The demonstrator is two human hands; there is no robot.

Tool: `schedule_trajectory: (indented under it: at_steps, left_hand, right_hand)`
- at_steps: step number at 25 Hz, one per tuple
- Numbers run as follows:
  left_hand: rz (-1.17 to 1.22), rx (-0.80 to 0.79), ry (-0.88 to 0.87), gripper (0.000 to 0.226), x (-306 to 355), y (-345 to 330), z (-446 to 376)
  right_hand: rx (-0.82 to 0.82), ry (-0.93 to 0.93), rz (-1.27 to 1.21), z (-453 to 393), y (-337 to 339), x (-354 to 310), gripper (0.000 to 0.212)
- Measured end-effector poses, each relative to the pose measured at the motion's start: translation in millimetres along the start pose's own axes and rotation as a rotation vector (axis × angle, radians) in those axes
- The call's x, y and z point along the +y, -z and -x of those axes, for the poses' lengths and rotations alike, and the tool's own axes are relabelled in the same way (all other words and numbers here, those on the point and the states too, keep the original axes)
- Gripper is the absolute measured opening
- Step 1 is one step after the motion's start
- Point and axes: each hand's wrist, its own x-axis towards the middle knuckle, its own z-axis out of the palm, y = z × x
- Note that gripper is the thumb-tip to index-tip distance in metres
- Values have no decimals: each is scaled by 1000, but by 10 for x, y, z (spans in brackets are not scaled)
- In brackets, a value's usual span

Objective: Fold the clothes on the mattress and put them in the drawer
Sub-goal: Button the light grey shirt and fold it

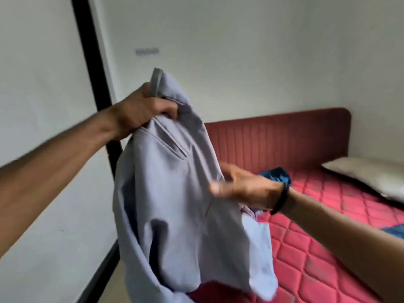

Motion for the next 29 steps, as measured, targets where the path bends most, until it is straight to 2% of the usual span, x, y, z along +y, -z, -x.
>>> schedule_trajectory:
  at_steps: [2,3,5,6,8,11,13,14,16,18,19,20,21,23,26,29]
  left_hand:
    - [76,19,38,37,213,31,-28]
    - [122,5,44,35,314,30,-34]
    - [179,-6,16,17,582,64,-2]
    - [185,9,-4,11,692,109,8]
    - [167,104,-37,13,915,293,15]
    - [51,318,-101,28,1003,757,72]
    - [-24,428,-91,26,893,1057,199]
    - [-42,433,-78,19,820,1178,257]
    - [-67,396,-24,7,689,1313,374]
    - [-208,385,40,8,609,1284,412]
    - [-356,405,50,12,585,1239,418]
    - [-534,430,46,15,611,1165,444]
    - [-713,461,41,16,655,1095,465]
    - [-941,549,39,21,789,1034,541]
    - [-926,585,12,39,1022,1116,510]
    - [-913,595,-86,36,1289,1223,288]
  right_hand:
    - [173,149,-207,-259,-68,-528,90]
    - [208,167,-246,-352,-111,-781,93]
    - [263,127,-233,-427,-256,-1198,83]
    - [263,82,-215,-405,-298,-1276,72]
    - [176,-80,-188,-216,-330,-1328,54]
    - [-8,-357,-142,313,-174,-1244,65]
    - [-40,-445,71,717,60,-1323,58]
    - [-30,-465,208,890,207,-1433,51]
    - [114,-556,495,1151,441,-1805,40]
    - [332,-607,900,1251,652,-2183,15]
    - [473,-588,1138,1253,720,-2344,12]
    - [618,-507,1374,1227,802,-2472,19]
    - [758,-391,1491,1193,847,-2568,20]
    - [925,-197,1543,1154,830,-2730,15]
    - [1061,-111,1596,1140,804,-2969,14]
    - [1211,-80,1646,1119,787,-3219,7]
